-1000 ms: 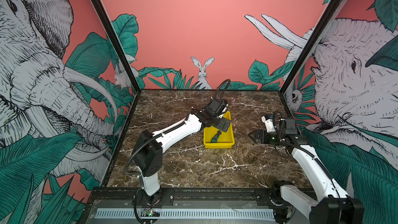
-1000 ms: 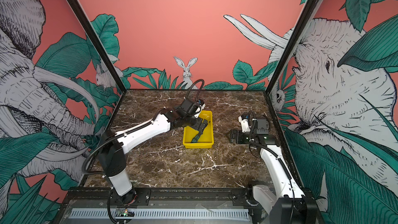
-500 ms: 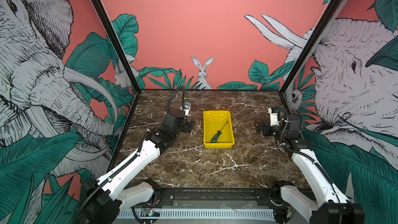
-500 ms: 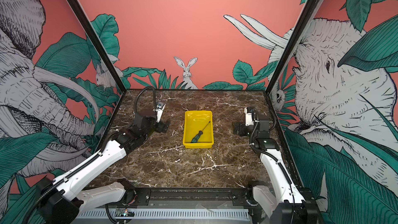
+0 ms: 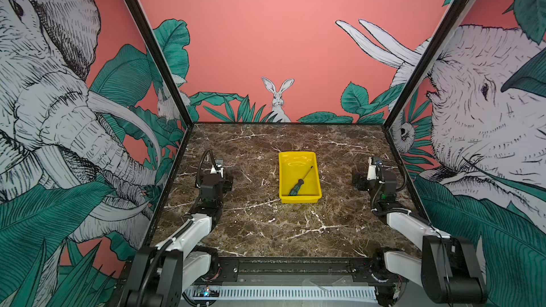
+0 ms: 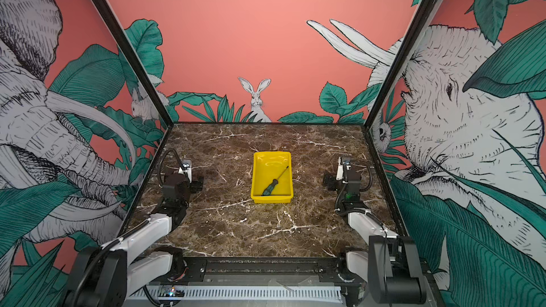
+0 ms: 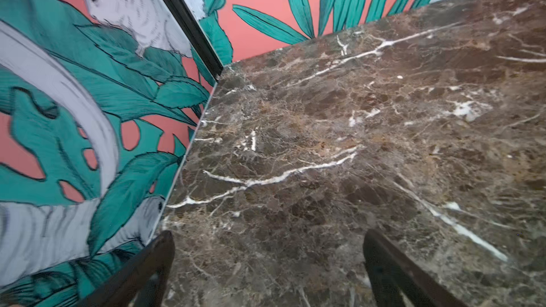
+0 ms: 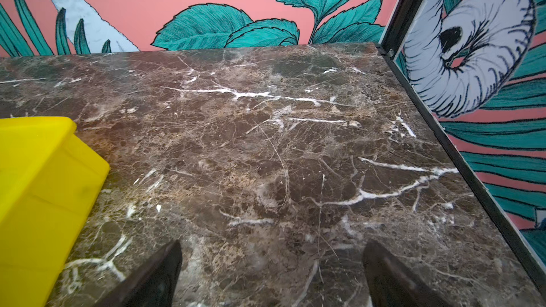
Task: Put the screwdriver in the bin
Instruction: Reset both arms
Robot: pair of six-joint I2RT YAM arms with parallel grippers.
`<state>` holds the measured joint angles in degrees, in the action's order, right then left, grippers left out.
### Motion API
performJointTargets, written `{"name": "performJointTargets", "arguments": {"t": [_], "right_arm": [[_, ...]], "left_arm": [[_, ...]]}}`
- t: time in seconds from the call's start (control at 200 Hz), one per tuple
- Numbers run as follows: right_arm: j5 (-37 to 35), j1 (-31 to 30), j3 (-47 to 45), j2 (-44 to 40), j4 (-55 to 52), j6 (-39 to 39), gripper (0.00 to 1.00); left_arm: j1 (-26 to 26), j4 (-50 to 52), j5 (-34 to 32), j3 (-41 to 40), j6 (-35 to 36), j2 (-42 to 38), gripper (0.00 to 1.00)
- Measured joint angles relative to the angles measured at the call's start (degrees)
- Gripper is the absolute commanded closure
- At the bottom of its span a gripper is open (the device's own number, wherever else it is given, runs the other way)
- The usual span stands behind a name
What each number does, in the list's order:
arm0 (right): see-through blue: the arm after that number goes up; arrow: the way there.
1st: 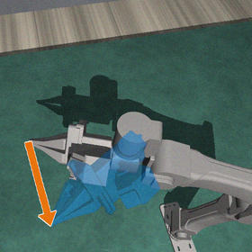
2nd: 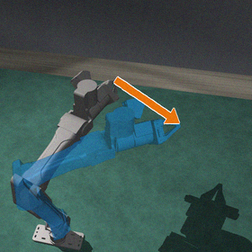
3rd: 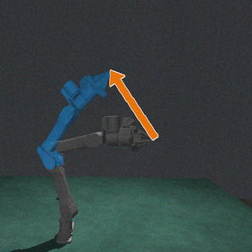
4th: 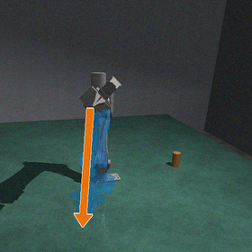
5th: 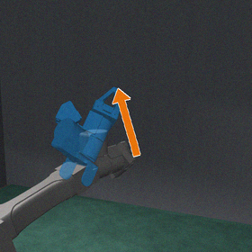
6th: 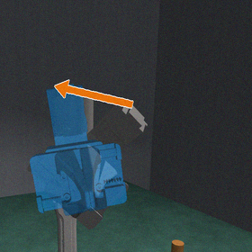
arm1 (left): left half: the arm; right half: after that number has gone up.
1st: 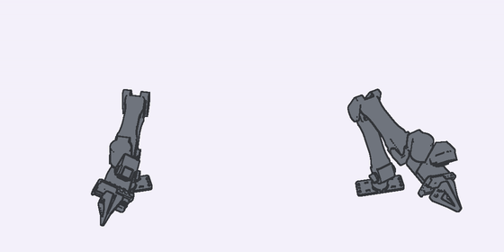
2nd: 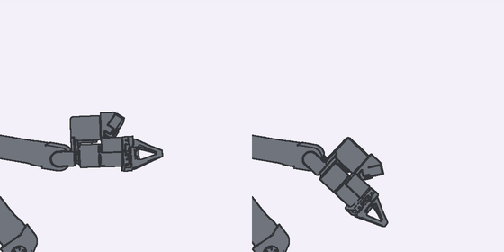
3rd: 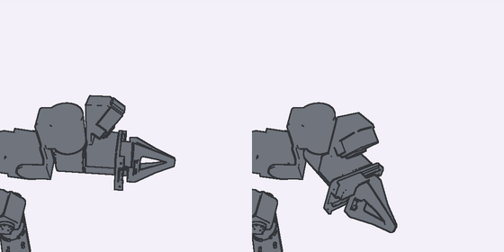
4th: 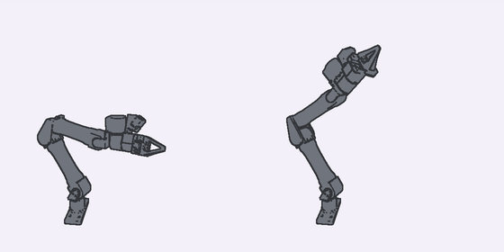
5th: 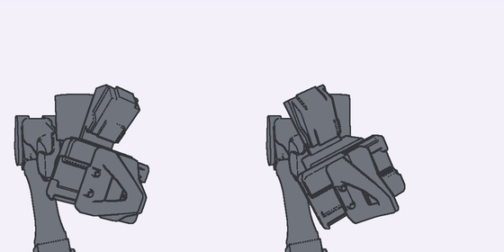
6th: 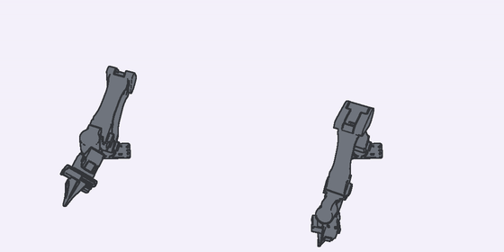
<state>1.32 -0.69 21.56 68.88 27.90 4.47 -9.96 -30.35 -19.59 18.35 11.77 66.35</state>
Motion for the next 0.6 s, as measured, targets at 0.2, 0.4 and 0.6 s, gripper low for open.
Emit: {"name": "performJointTargets", "arguments": {"t": [0.2,0.4,0.6], "right_arm": [[-2.67,0.0,-0.98,2.95,6.03,-4.04,0.02],[-3.23,0.0,-1.27,9.9,12.28,-4.79,0.02],[-3.48,0.0,0.02,19.87,17.77,-4.46,0.01]], "left_arm": [[0.26,-14.91,3.82,0.07,-0.57,16.13,0.0],[4.68,-19.39,11.72,1.73,-1.75,22.99,0.0],[8.66,-19.26,17.9,5.29,-3.98,23.63,0.0]]}}
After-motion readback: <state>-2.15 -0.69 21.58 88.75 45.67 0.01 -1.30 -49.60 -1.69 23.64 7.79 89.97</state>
